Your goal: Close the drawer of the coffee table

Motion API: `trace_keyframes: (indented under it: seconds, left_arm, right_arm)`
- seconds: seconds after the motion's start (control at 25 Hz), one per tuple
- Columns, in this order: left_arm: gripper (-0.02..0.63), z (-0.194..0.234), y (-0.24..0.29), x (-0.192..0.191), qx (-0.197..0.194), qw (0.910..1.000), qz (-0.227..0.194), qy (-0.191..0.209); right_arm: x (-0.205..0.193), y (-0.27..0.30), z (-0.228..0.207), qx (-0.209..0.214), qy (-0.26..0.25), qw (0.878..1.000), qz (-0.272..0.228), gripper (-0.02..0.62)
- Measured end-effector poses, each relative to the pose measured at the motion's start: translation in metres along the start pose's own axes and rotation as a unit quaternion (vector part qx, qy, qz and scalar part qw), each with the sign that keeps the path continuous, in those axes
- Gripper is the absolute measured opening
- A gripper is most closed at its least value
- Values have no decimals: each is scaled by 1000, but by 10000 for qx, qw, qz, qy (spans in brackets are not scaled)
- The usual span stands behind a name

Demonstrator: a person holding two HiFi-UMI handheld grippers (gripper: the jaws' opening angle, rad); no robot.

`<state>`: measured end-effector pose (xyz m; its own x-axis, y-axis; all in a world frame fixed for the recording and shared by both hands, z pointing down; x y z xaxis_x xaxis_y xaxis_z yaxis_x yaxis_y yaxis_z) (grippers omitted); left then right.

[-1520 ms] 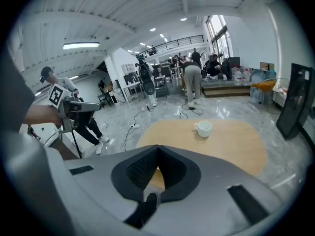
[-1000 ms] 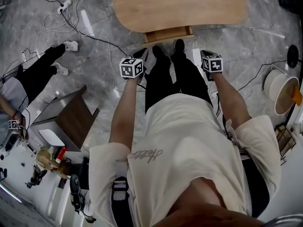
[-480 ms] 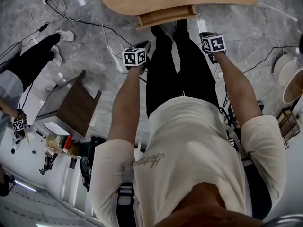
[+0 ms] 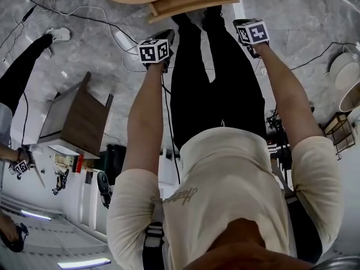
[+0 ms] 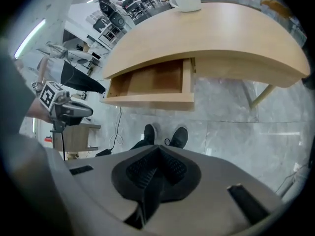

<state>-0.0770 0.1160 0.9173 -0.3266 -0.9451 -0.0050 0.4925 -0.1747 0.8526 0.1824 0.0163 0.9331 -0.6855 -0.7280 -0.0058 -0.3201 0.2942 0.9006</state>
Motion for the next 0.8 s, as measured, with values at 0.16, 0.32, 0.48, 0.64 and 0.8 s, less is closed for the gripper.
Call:
trace_keyframes:
  seconds: [0.16,0.32,0.48,0.64,0.8]
  left_arm:
    - [5,35,30,-2,161,9997,5,-177]
    - [5,58,52,14,324,9979,-319,-455]
    - [5,69,62,25,378,9950,-604,-702]
    - [5,73,66,39,383,9945,-615,-756]
    - [5,69,65,39,347,9950,-497,-799]
  right_arm:
    - [13,31,-13,42,97,9998,-149,-5]
    - [30,52,-34,8,445,9985,-333,-5]
    - [36,61,-35,4,568,9977,-365,-5]
    - [52,67,-32,89,477,9979,-436,-5]
    - [63,65,-30,82,473,9978,-464,-5]
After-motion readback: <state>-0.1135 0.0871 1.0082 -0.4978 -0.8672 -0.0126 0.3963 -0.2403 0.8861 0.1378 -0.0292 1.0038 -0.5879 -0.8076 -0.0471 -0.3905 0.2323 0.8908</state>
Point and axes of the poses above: the fingertips, and each gripper's own axes: y forward along the fingers, z to its left, x out of its top, the point moved 2 cm from there along -y, backward along the fingers, and after that the axes turned 7 degrees about -y, right-handed, at the moved point
